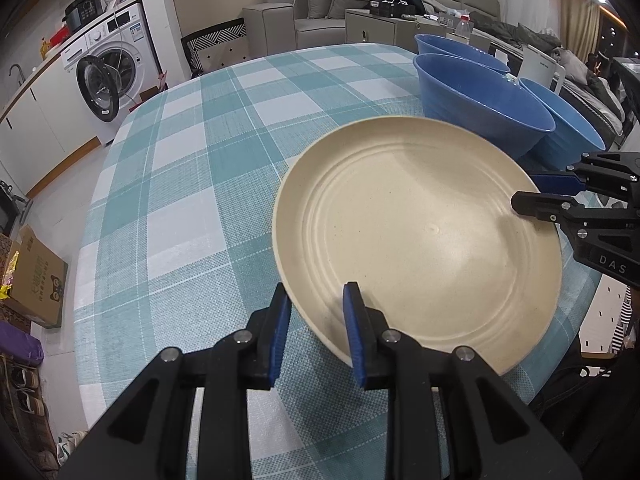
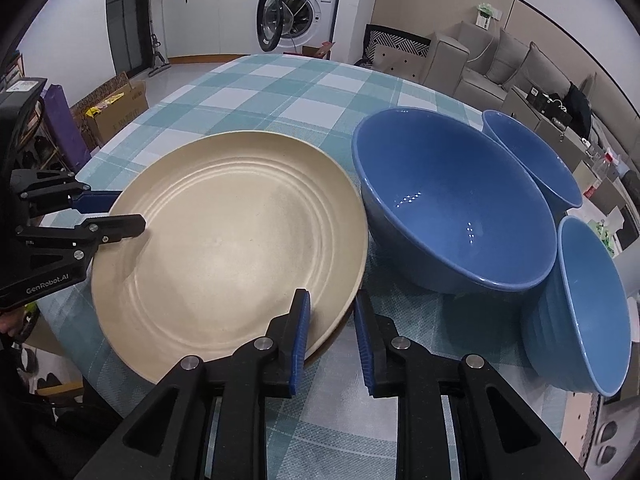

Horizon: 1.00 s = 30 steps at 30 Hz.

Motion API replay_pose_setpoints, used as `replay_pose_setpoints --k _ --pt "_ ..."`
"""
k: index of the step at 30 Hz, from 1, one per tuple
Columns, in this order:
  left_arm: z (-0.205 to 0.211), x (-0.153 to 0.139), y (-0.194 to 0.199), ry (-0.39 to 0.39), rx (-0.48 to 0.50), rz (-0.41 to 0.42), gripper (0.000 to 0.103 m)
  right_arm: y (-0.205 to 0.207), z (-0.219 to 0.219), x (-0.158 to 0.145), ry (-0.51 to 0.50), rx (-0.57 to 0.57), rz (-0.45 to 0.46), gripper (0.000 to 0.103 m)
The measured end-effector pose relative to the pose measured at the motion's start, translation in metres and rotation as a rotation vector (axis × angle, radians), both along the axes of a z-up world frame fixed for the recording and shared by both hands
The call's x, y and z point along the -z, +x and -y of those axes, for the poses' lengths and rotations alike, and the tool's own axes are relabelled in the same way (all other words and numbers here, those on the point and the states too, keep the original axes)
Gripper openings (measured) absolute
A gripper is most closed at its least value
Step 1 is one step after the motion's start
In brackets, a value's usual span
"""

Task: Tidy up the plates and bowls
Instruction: 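Lift and carry the cream plate toward the blue bowls with both grippers, then lower the cream plate onto the tablecloth and open both grippers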

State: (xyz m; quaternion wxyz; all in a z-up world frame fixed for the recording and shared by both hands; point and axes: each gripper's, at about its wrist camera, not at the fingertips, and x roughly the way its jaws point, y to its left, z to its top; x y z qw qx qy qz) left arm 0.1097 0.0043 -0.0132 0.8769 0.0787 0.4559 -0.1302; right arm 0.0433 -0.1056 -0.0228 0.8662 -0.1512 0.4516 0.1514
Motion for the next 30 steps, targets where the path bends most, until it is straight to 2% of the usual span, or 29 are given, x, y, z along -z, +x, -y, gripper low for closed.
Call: replay_pose_setpoints --k 15,19,30 --pt "0.0019 0.0006 -0.0003 0.021 0.002 0.005 0.026 -0.0034 -0.0026 0.0023 -0.012 -0.015 0.001 0.03" --pt "0.0032 0.0021 0.0004 0.043 -0.004 0.011 0.037 -0.0032 -0.0036 0.003 -0.013 -0.02 0.001 0.032" --pt "0.0025 0.003 0.0008 0.08 -0.016 0.025 0.05 -0.0061 -0.008 0.0053 -0.015 -0.038 -0.003 0.045"
